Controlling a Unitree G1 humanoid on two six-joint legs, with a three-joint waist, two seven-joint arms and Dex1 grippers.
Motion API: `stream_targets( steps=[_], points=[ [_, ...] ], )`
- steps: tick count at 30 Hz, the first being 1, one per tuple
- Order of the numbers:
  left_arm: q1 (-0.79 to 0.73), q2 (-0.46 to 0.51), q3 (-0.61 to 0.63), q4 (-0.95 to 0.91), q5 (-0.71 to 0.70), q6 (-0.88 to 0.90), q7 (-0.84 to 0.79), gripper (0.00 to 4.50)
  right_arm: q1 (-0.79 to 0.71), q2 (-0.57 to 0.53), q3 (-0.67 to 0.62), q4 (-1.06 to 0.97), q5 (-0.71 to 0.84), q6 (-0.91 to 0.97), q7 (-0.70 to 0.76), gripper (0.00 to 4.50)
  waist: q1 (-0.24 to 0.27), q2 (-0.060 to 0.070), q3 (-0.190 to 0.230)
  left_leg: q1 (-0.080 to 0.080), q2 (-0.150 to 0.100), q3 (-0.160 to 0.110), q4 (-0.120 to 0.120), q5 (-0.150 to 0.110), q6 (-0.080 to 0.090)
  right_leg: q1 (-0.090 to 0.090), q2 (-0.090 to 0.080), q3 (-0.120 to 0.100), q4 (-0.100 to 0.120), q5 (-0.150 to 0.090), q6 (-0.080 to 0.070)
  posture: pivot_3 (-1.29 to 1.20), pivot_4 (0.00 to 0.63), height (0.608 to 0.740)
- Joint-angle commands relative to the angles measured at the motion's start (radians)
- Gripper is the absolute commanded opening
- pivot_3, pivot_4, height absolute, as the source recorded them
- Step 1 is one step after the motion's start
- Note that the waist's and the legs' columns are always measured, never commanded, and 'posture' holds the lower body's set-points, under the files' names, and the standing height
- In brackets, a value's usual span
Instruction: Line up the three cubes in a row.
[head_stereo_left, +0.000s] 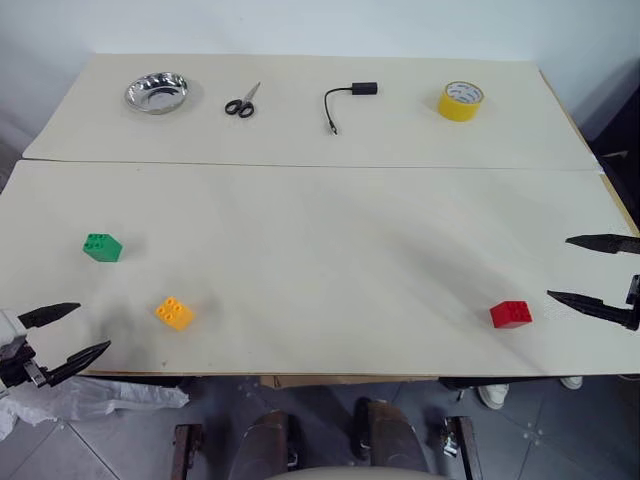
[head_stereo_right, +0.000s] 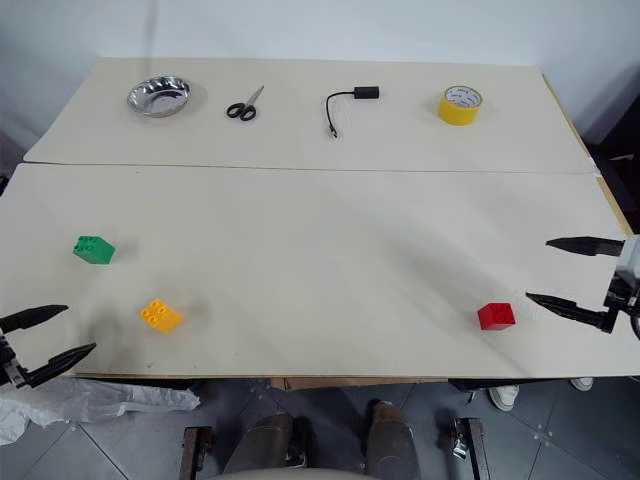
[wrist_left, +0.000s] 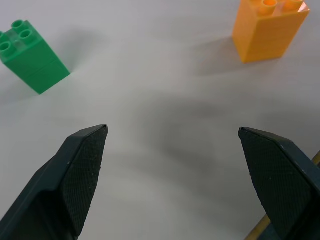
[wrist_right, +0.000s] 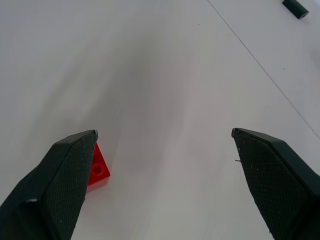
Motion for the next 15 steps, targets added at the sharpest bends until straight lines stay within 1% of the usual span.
stream_targets(
  steps=[1, 4, 7, 9, 10, 12, 14, 15],
  points=[
    [0.008, 0.009, 0.028, -0.026, -0.019, 0.022, 0.006, 4.47, -0.024, 0.008, -0.010, 0.004, 0.015, -0.007, -0.013, 4.50, 0.000, 0.000, 0.000, 0.000, 0.000, 0.000, 0.000, 0.000, 0.000, 0.000, 0.000, 0.000, 0.000, 0.000, 0.000, 0.00, 0.150, 0.740],
    [0.010, 0.017, 0.037, -0.095, -0.064, 0.200, 0.054, 4.47, -0.033, 0.044, -0.018, -0.026, 0.039, 0.032, -0.060, 4.50, 0.001, 0.000, 0.000, 0.000, 0.000, 0.000, 0.000, 0.000, 0.000, 0.000, 0.000, 0.000, 0.000, 0.000, 0.000, 0.00, 0.150, 0.740],
    [0.008, 0.032, 0.065, -0.178, -0.176, 0.417, 0.038, 4.47, -0.024, 0.063, -0.016, -0.064, 0.043, 0.057, -0.087, 4.50, 0.003, 0.000, 0.000, 0.000, 0.000, -0.001, 0.001, 0.000, 0.000, 0.000, 0.000, 0.000, 0.001, 0.000, 0.000, 0.00, 0.150, 0.740],
    [-0.015, 0.019, 0.044, -0.402, -0.267, 0.466, 0.022, 4.47, -0.032, 0.084, -0.020, -0.100, 0.062, 0.111, -0.129, 4.50, 0.004, -0.001, 0.000, 0.000, 0.000, -0.001, 0.001, 0.000, 0.000, 0.000, -0.001, 0.000, 0.002, 0.000, 0.000, 0.00, 0.150, 0.740],
    [-0.018, 0.017, 0.016, -0.499, -0.292, 0.483, 0.006, 4.47, -0.026, 0.083, -0.024, -0.119, 0.074, 0.147, -0.136, 4.50, 0.007, -0.001, 0.000, -0.001, 0.000, -0.002, 0.002, 0.000, 0.000, 0.000, -0.001, 0.000, 0.003, 0.000, 0.000, 0.00, 0.150, 0.740],
    [-0.079, 0.014, -0.057, -0.642, -0.328, 0.539, 0.038, 4.47, -0.001, 0.066, -0.041, -0.142, 0.076, 0.151, -0.118, 4.50, 0.015, 0.001, 0.000, -0.003, 0.000, -0.003, 0.006, 0.000, 0.000, 0.000, -0.001, 0.003, 0.003, 0.000, 0.000, 0.00, 0.150, 0.740],
    [-0.110, 0.031, -0.120, -0.721, -0.299, 0.552, 0.033, 4.47, 0.034, 0.037, -0.079, -0.150, 0.071, 0.139, -0.101, 4.50, 0.021, 0.002, 0.000, -0.003, -0.001, -0.003, 0.007, 0.000, 0.000, 0.001, -0.001, 0.009, 0.003, 0.000, 0.000, 0.00, 0.150, 0.740],
    [-0.131, 0.054, -0.172, -0.759, -0.278, 0.580, 0.034, 4.47, 0.049, 0.007, -0.105, -0.125, 0.062, 0.128, -0.087, 4.50, 0.022, 0.003, 0.000, -0.002, -0.001, -0.003, 0.007, 0.000, 0.000, 0.001, 0.000, 0.009, 0.003, 0.000, 0.000, 0.00, 0.150, 0.740]
  ],
)
